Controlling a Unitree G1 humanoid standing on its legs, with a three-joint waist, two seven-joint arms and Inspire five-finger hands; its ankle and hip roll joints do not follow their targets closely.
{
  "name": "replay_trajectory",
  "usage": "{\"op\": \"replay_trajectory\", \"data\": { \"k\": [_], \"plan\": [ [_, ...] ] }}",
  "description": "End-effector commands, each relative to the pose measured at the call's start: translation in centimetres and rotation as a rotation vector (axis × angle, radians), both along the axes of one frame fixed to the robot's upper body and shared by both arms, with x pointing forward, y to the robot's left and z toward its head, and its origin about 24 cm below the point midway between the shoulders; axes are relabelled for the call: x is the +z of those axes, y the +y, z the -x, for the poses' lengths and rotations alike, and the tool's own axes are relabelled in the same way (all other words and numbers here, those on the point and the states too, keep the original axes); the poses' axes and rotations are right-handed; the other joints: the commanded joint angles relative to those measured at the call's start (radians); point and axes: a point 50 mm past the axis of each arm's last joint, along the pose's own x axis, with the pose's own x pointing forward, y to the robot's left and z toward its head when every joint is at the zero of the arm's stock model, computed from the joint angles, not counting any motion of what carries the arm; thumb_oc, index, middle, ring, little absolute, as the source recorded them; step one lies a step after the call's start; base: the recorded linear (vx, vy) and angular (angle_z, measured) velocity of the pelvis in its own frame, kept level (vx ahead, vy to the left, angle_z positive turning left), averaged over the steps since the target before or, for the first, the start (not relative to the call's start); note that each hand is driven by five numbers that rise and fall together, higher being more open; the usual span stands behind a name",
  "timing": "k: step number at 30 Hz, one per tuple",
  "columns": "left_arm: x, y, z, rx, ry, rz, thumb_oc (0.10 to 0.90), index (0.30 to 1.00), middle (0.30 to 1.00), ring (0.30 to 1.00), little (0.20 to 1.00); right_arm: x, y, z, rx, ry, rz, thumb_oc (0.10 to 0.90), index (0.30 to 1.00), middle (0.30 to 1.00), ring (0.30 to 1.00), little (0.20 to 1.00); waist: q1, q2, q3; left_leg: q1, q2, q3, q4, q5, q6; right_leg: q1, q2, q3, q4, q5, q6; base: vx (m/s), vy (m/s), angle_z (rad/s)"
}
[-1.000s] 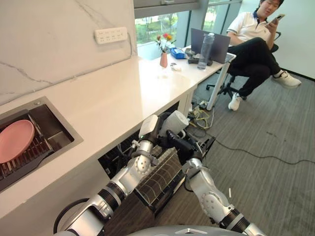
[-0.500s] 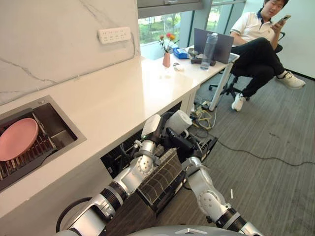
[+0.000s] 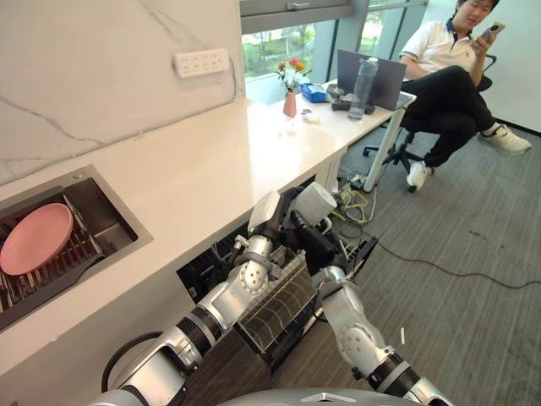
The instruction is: Place the dishes in the dishwasher.
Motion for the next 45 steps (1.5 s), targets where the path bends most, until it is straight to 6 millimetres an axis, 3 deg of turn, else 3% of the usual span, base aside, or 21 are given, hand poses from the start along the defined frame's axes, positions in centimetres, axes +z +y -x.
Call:
{"op": "replay_trajectory", "data": {
  "k": [1,2,3,4,9,10,11,15,16,17,21,22,25,30,32,35,36,37,39,44,45],
  "plan": [
    [6.5,-7.1,-0.3,-0.302,-0.276,0.093,0.4,0.3,0.3,0.3,0.3,9.8,3.6,-4.2,0.055,-0.425,-0.136,0.4,0.3,0.3,0.3,0.3,0.02,0.022,0.036,0.054,-0.019,0.02,0.013,-0.118,0.012,0.048,-0.023,-0.048,0.021,-0.102,0.049,0.0,0.0,0.0],
    [6.4,-7.1,-0.3,-0.304,-0.266,0.099,0.422,0.333,0.333,0.333,0.333,10.1,3.4,-4.3,0.045,-0.435,-0.137,0.4,0.3,0.3,0.3,0.3,0.019,0.022,0.035,0.055,-0.019,0.019,0.013,-0.118,0.012,0.049,-0.022,-0.049,0.021,-0.103,0.048,0.0,0.0,0.0],
    [6.2,-7.0,-0.2,-0.307,-0.251,0.106,0.502,0.453,0.453,0.453,0.453,10.3,3.2,-4.3,0.033,-0.446,-0.138,0.4,0.3,0.3,0.3,0.3,0.019,0.022,0.035,0.055,-0.019,0.019,0.013,-0.118,0.012,0.05,-0.022,-0.048,0.02,-0.103,0.048,0.0,0.0,0.0],
    [6.1,-6.9,-0.2,-0.311,-0.232,0.114,0.8,0.9,0.9,0.9,0.9,10.9,2.6,-4.4,0.003,-0.475,-0.141,0.4,0.3,0.3,0.3,0.3,0.018,0.022,0.034,0.055,-0.019,0.018,0.013,-0.118,0.013,0.051,-0.021,-0.049,0.021,-0.104,0.048,0.0,0.0,0.0],
    [5.8,-6.4,-0.1,-0.33,-0.204,0.121,0.8,0.9,0.9,0.9,0.9,12.8,0.3,-4.4,-0.098,-0.572,-0.127,0.4,0.3,0.3,0.3,0.3,0.016,0.024,0.033,0.056,-0.02,0.013,0.013,-0.119,0.013,0.053,-0.021,-0.051,0.022,-0.105,0.048,-0.01,0.001,0.02],
    [5.7,-5.6,-0.1,-0.332,-0.196,0.115,0.8,0.9,0.9,0.9,0.9,13.7,-1.4,-4.3,-0.172,-0.619,-0.099,0.4,0.3,0.3,0.3,0.3,0.016,0.026,0.032,0.056,-0.019,0.01,0.013,-0.119,0.014,0.054,-0.02,-0.051,0.022,-0.107,0.047,-0.01,0.003,0.04],
    [5.7,-5.6,-0.1,-0.333,-0.194,0.115,0.8,0.9,0.9,0.9,0.9,13.7,-1.4,-4.2,-0.173,-0.618,-0.098,0.4,0.3,0.3,0.3,0.3,0.016,0.025,0.032,0.057,-0.019,0.01,0.013,-0.119,0.013,0.055,-0.02,-0.051,0.022,-0.108,0.047,-0.01,0.002,0.04],
    [5.4,-3.2,0.0,-0.332,-0.158,0.095,0.8,0.9,0.9,0.9,0.9,15.3,-5.8,-3.7,-0.369,-0.699,0.0,0.4,0.3,0.3,0.3,0.3,0.021,0.032,0.028,0.056,-0.02,0.002,0.013,-0.12,0.014,0.059,-0.019,-0.058,0.023,-0.111,0.047,0.0,0.002,0.04],
    [5.4,-3.1,0.1,-0.333,-0.156,0.094,0.8,0.9,0.9,0.9,0.9,15.3,-5.8,-3.7,-0.37,-0.698,0.001,0.4,0.3,0.3,0.3,0.3,0.021,0.031,0.027,0.056,-0.02,0.001,0.013,-0.12,0.014,0.06,-0.019,-0.058,0.023,-0.112,0.047,0.0,-0.001,0.1],
    [5.7,-0.7,0.3,-0.296,-0.149,0.123,0.8,0.9,0.9,0.9,0.9,16.0,-8.5,-3.0,-0.51,-0.72,0.07,0.4,0.3,0.3,0.3,0.3,0.03,0.032,0.024,0.056,-0.02,-0.006,0.013,-0.12,0.013,0.065,-0.017,-0.065,0.023,-0.114,0.046,-0.01,-0.005,0.11],
    [5.9,2.1,0.7,-0.236,-0.145,0.167,0.8,0.9,0.9,0.9,0.9,16.3,-11.2,-2.2,-0.631,-0.736,0.188,0.4,0.3,0.3,0.3,0.3,0.037,0.03,0.024,0.054,-0.02,-0.014,0.013,-0.118,0.013,0.068,-0.014,-0.072,0.023,-0.116,0.044,-0.01,-0.003,0.1],
    [6.3,4.0,1.2,-0.192,-0.163,0.209,0.8,0.9,0.9,0.9,0.9,15.8,-12.8,-1.6,-0.698,-0.717,0.264,0.4,0.3,0.3,0.3,0.3,0.042,0.028,0.024,0.052,-0.019,-0.019,0.013,-0.117,0.013,0.069,-0.014,-0.077,0.023,-0.117,0.043,-0.01,-0.004,0.03],
    [6.6,6.1,2.2,-0.161,-0.161,0.274,0.8,0.9,0.9,0.9,0.9,14.7,-14.1,-1.3,-0.736,-0.666,0.34,0.4,0.3,0.3,0.3,0.3,0.048,0.022,0.024,0.048,-0.018,-0.025,0.013,-0.114,0.011,0.07,-0.013,-0.086,0.024,-0.119,0.041,0.0,0.0,0.0],
    [5.8,7.3,3.2,-0.185,-0.033,0.427,0.8,0.9,0.9,0.9,0.9,13.4,-14.5,-1.5,-0.673,-0.615,0.39,0.4,0.3,0.3,0.3,0.3,0.052,0.018,0.026,0.042,-0.018,-0.033,0.013,-0.11,0.01,0.071,-0.013,-0.094,0.025,-0.117,0.04,-0.03,-0.004,0.11],
    [4.0,8.1,4.6,-0.203,0.173,0.668,0.8,0.9,0.9,0.9,0.9,11.5,-14.0,-2.0,-0.54,-0.554,0.416,0.4,0.3,0.3,0.3,0.3,0.056,0.017,0.03,0.035,-0.019,-0.034,0.013,-0.103,0.009,0.07,-0.014,-0.099,0.028,-0.113,0.039,-0.05,0.015,0.15],
    [1.6,9.0,6.2,-0.169,0.347,0.839,0.8,0.9,0.9,0.9,0.9,8.6,-13.3,-2.0,-0.393,-0.464,0.452,0.4,0.3,0.3,0.3,0.3,0.061,0.014,0.034,0.028,-0.018,-0.04,0.013,-0.097,0.007,0.069,-0.013,-0.107,0.03,-0.114,0.035,-0.04,0.003,0.06],
    [1.6,9.0,6.2,-0.169,0.347,0.839,0.8,0.9,0.9,0.9,0.9,8.6,-13.3,-2.0,-0.393,-0.464,0.452,0.4,0.3,0.3,0.3,0.3,0.061,0.014,0.034,0.028,-0.018,-0.04,0.013,-0.097,0.007,0.069,-0.013,-0.107,0.03,-0.114,0.035,-0.04,-0.011,0.07],
    [0.4,10.2,7.1,-0.111,0.396,0.848,0.8,0.9,0.9,0.9,0.9,6.9,-13.3,-1.8,-0.323,-0.402,0.478,0.4,0.3,0.3,0.3,0.3,0.071,0.01,0.04,0.02,-0.017,-0.051,0.013,-0.091,0.005,0.067,-0.012,-0.116,0.032,-0.114,0.032,-0.04,-0.012,0.15],
    [-1.2,11.4,8.2,-0.034,0.453,0.825,0.8,0.9,0.9,0.9,0.9,5.5,-13.4,-1.8,-0.257,-0.351,0.518,0.4,0.3,0.3,0.3,0.3,0.077,0.009,0.044,0.01,-0.019,-0.064,0.013,-0.083,0.003,0.065,-0.011,-0.125,0.036,-0.115,0.029,-0.04,-0.012,0.31],
    [-3.4,14.1,10.8,0.059,0.572,0.688,0.8,0.9,0.9,0.9,0.9,2.9,-13.7,-2.3,-0.097,-0.242,0.65,0.4,0.3,0.3,0.3,0.3,0.106,0.009,0.057,-0.02,-0.024,-0.106,0.013,-0.062,-0.002,0.062,-0.013,-0.172,0.041,-0.119,0.025,-0.04,-0.013,0.31],
    [-4.5,15.4,11.7,0.126,0.602,0.611,0.8,0.9,0.9,0.9,0.9,2.6,-13.3,-2.5,-0.006,-0.235,0.692,0.4,0.3,0.3,0.3,0.3,0.123,0.007,0.066,-0.038,-0.024,-0.128,0.013,-0.05,-0.006,0.058,-0.016,-0.197,0.045,-0.122,0.023,-0.05,-0.03,0.27]
  ]
}}
